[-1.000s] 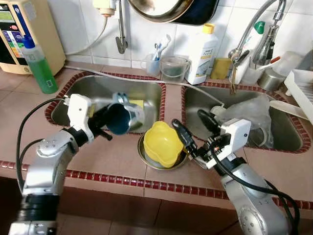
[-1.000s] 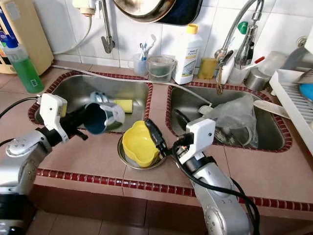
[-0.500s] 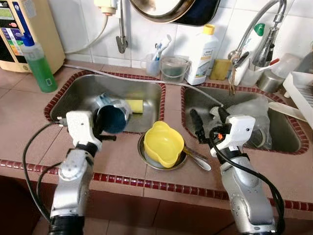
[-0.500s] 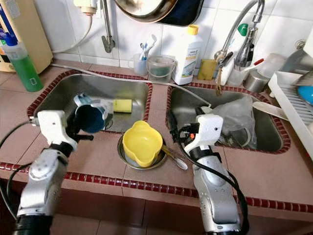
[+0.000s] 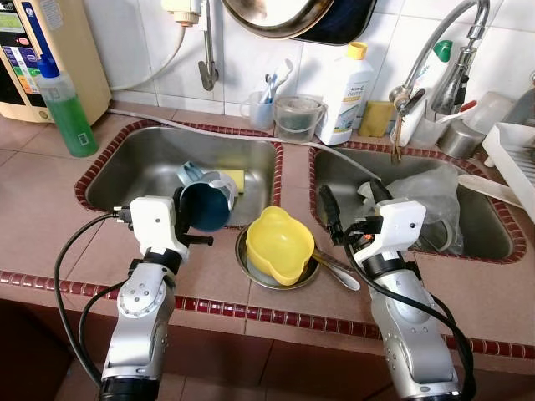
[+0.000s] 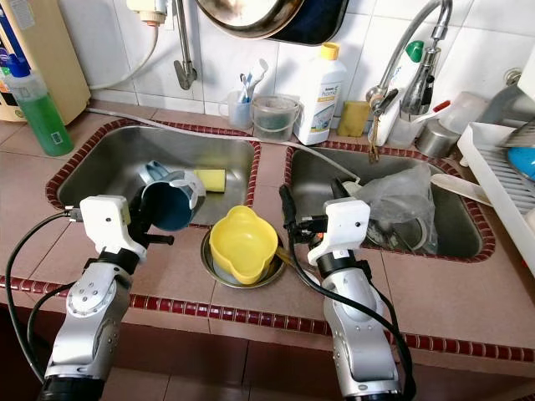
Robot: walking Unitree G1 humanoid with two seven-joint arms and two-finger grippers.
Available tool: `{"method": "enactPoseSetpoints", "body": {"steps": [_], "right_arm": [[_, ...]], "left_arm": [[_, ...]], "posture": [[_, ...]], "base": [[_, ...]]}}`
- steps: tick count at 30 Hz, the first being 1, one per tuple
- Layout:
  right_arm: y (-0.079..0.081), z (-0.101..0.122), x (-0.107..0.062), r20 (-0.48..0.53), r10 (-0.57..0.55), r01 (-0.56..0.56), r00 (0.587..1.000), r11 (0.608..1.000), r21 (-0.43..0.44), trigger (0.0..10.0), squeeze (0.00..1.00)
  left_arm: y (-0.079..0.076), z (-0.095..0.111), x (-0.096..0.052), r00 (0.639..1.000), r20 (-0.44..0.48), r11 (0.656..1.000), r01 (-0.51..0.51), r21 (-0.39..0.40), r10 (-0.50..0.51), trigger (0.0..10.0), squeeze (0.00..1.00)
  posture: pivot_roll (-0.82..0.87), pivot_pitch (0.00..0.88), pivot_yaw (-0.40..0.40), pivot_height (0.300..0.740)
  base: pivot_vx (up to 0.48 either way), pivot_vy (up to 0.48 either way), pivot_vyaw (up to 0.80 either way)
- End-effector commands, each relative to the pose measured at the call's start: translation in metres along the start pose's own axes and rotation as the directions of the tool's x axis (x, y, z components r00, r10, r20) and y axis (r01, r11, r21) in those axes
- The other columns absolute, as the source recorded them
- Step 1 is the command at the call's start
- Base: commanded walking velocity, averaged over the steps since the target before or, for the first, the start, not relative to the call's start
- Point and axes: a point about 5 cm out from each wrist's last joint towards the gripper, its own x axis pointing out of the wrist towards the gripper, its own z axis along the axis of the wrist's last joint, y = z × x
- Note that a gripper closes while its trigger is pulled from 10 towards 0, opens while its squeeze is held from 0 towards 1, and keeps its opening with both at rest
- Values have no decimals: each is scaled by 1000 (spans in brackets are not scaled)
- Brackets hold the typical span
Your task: Kitchen organization
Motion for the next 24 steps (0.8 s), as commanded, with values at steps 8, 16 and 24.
{"method": "enactPoseSetpoints", "body": {"steps": [8, 16, 24], "right_arm": [[-5, 3, 2, 17, -7, 7, 1000, 1000, -20, 10000, 0], [-6, 4, 5, 28, -1, 1, 1000, 1000, -23, 10000, 0], [-7, 4, 4, 26, 0, 1, 1000, 1000, -25, 10000, 0]], "left_arm": [[7, 5, 4, 1000, 3, 1000, -11, 1, 11, 10000, 0], [14, 8, 5, 1000, 0, 1000, -17, 14, 17, 10000, 0], [18, 8, 5, 1000, -9, 1000, -19, 21, 19, 10000, 0]], "posture": [[94, 0, -64, 740], [108, 0, -69, 740], [107, 0, -67, 740]], "base": [[0, 0, 0], [0, 0, 0], [0, 0, 0]]}}
